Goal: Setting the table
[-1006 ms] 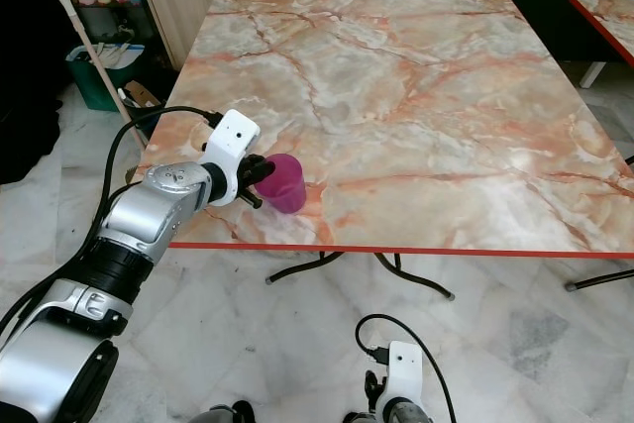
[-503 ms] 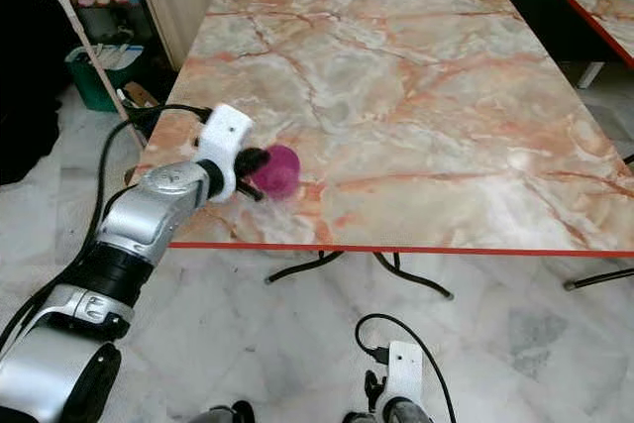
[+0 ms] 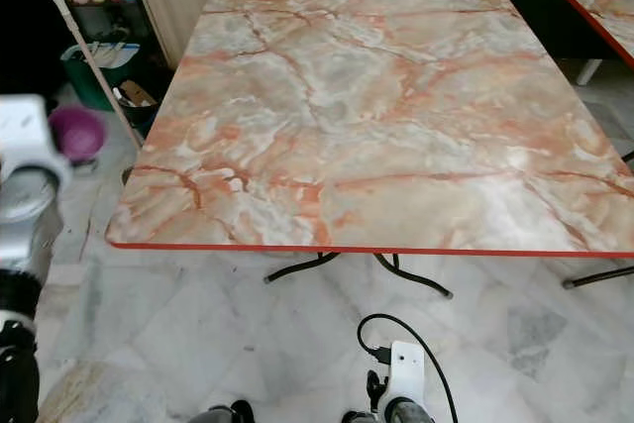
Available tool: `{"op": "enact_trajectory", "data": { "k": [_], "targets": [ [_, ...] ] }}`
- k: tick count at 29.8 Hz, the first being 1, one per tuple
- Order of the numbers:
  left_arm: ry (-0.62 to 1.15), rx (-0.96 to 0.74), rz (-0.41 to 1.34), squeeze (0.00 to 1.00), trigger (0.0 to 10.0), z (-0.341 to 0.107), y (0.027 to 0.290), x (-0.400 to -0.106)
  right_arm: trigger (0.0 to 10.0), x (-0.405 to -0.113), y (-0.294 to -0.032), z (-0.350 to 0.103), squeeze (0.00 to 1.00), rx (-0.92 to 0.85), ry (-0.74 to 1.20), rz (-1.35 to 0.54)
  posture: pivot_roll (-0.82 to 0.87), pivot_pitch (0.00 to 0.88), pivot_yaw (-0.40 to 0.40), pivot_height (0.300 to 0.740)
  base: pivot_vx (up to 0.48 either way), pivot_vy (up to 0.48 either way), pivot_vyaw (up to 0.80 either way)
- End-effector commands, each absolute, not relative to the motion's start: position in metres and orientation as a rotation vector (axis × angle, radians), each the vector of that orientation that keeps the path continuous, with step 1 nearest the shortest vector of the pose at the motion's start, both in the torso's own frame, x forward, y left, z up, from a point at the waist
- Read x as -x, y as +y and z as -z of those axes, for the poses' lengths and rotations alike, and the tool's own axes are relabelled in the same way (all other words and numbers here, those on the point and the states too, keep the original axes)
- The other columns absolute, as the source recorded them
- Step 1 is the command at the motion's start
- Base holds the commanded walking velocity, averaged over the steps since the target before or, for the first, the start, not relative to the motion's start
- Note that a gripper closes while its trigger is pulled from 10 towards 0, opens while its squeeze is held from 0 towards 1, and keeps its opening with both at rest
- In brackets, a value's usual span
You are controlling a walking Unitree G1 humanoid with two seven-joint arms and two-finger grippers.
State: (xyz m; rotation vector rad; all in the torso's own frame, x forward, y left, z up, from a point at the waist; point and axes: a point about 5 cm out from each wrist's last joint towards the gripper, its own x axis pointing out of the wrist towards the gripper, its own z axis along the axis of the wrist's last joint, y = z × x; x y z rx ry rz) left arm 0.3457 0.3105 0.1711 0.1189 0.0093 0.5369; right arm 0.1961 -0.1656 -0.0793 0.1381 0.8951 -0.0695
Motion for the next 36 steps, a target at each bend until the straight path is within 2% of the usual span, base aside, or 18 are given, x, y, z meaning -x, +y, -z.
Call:
{"op": "enact_trajectory", "data": {
  "k": [1,3,4,7,10,13,15,25,30,36],
  "targets": [
    [0.062,-0.206,-0.688,0.00,10.0,-0.153,0.338,-0.326,10.0,-0.190,-0.165,0.083,0.00,-0.144,0.918,0.070,0.11,0.144,0.019,0.740,0.000,0.000,0.00],
    [0.159,-0.268,-0.763,0.00,10.0,-0.127,0.353,-0.307,10.0,-0.190,-0.165,0.083,0.00,-0.142,0.920,0.069,0.10,0.144,0.019,0.740,0.000,0.000,0.00],
    [0.159,-0.268,-0.763,0.00,10.0,-0.127,0.353,-0.307,10.0,-0.190,-0.165,0.083,0.00,-0.142,0.920,0.069,0.10,0.144,0.019,0.740,0.000,0.000,0.00],
    [0.320,-0.231,-0.812,0.00,10.0,-0.076,0.359,-0.273,10.0,-0.188,-0.166,0.084,0.00,-0.140,0.923,0.070,0.10,0.138,0.017,0.740,0.000,0.000,0.00],
    [0.502,-0.194,-0.722,0.00,10.0,-0.031,0.343,-0.252,10.0,-0.187,-0.167,0.084,0.00,-0.135,0.927,0.070,0.10,0.133,0.015,0.740,0.000,0.000,0.00],
    [0.574,-0.182,-0.632,0.00,10.0,-0.011,0.328,-0.245,10.0,-0.187,-0.167,0.084,0.00,-0.132,0.927,0.067,0.10,0.125,0.015,0.740,0.000,0.000,0.00],
    [0.643,-0.094,-0.480,0.00,10.0,0.019,0.294,-0.232,10.0,-0.192,-0.167,0.081,0.00,-0.132,0.908,0.062,0.09,0.115,0.011,0.740,0.000,0.000,0.00],
    [0.683,0.037,-0.415,0.00,10.0,0.043,0.246,-0.228,10.0,-0.196,-0.170,0.078,0.00,-0.119,0.886,0.055,0.09,0.104,0.002,0.740,0.000,0.000,0.00],
    [0.686,0.023,-0.366,0.00,10.0,0.044,0.236,-0.230,10.0,-0.193,-0.170,0.080,0.00,-0.116,0.887,0.060,0.08,0.098,0.007,0.740,0.000,0.000,0.00],
    [0.700,-0.032,-0.343,0.00,10.0,0.046,0.239,-0.227,10.0,-0.187,-0.170,0.083,0.00,-0.124,0.895,0.069,0.05,0.090,0.024,0.740,0.000,-0.178,0.00]
  ]
}}
